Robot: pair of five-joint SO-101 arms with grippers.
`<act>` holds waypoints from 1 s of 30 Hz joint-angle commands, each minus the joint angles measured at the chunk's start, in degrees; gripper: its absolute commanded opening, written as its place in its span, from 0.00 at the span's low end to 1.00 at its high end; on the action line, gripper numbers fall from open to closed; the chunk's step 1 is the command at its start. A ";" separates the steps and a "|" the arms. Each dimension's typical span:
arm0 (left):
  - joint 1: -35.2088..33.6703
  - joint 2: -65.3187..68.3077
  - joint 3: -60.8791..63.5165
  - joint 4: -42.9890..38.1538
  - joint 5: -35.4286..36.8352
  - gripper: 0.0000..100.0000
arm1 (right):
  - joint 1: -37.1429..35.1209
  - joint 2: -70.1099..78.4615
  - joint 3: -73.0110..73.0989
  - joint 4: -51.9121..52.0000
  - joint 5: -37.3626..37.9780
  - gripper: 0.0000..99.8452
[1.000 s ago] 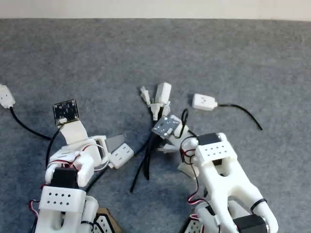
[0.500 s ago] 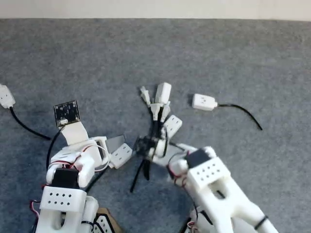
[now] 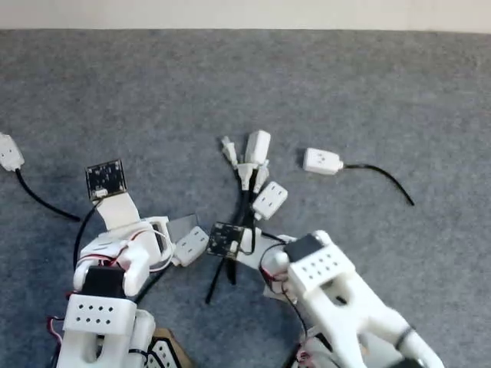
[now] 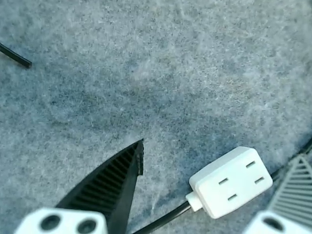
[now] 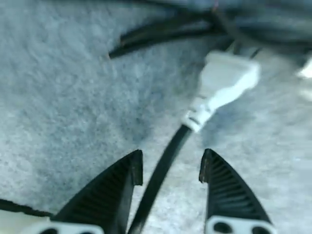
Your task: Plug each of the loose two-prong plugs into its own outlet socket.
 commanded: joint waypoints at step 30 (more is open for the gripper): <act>-10.15 -0.13 3.65 -8.88 0.53 0.42 | 10.95 32.57 -33.54 -3.82 1.85 0.19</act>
